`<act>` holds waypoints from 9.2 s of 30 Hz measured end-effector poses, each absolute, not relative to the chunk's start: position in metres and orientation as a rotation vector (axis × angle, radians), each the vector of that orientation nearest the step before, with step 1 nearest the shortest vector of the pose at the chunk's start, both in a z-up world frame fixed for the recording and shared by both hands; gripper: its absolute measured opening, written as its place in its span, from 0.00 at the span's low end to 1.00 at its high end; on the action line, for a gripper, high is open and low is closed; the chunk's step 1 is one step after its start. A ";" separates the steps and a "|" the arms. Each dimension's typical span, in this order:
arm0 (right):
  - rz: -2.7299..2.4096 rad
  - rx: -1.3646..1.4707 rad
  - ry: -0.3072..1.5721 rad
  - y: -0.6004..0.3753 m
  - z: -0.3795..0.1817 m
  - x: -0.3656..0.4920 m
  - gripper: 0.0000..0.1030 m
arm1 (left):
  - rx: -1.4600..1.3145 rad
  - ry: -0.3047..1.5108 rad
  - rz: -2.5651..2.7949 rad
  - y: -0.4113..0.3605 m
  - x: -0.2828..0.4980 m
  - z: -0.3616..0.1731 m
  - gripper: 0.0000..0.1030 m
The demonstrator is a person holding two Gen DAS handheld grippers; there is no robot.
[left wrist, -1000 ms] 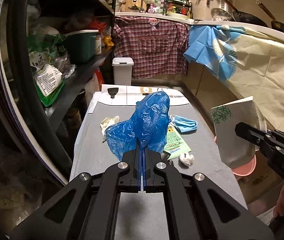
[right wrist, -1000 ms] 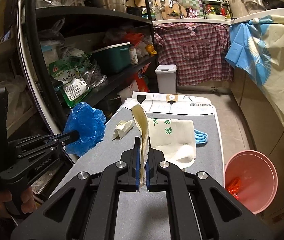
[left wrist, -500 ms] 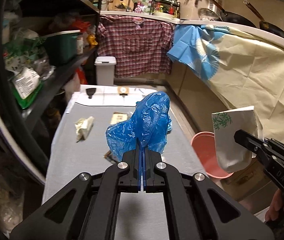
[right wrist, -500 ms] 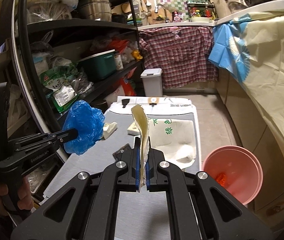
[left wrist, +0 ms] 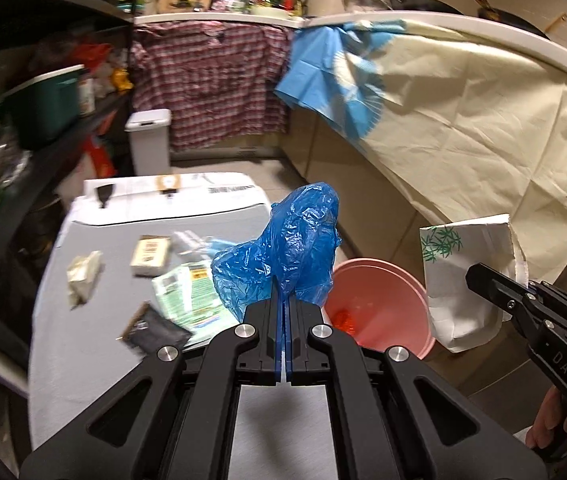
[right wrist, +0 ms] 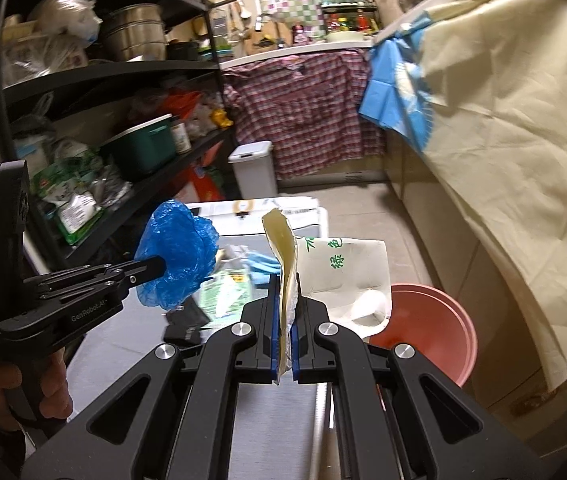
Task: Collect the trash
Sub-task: 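Carry the blue bag and white paper bag with both tools toward the pink bucket, then open both tools to drop the bags into the pink bucket, then move both open tools back over the table items, then grasp the crumpled white tissue with the right tool while the left tool grasps the black strap, then carry the tissue and black strap with both tools over the pink bucket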
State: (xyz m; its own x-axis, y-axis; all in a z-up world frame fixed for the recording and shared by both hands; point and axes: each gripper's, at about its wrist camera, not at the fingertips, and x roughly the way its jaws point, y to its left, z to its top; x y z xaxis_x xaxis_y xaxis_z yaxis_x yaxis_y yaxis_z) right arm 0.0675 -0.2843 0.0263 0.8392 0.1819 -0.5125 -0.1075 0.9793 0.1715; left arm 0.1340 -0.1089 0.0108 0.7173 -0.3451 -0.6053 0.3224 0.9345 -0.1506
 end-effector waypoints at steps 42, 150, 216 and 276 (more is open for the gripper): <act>-0.036 0.241 0.848 -0.415 -0.077 0.155 0.20 | 0.081 0.963 -0.494 -0.293 0.243 -0.102 0.60; 0.191 0.082 0.691 -0.123 -0.087 0.145 0.94 | -0.077 0.743 0.116 0.091 0.154 -0.090 0.61; 0.095 0.218 0.823 -0.209 -0.149 0.182 0.18 | 0.012 0.855 -0.204 -0.035 0.204 -0.162 0.61; 0.292 0.072 0.557 -0.200 0.038 0.076 0.18 | -0.093 0.569 -0.247 -0.022 0.095 0.039 0.09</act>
State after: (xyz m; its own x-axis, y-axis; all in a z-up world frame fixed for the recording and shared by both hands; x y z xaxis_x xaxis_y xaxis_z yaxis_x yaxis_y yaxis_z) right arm 0.0762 -0.2005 0.0384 0.8089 0.2924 -0.5101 -0.2538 0.9562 0.1457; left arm 0.0950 -0.0218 0.0394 0.8136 -0.2569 -0.5216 0.2057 0.9662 -0.1551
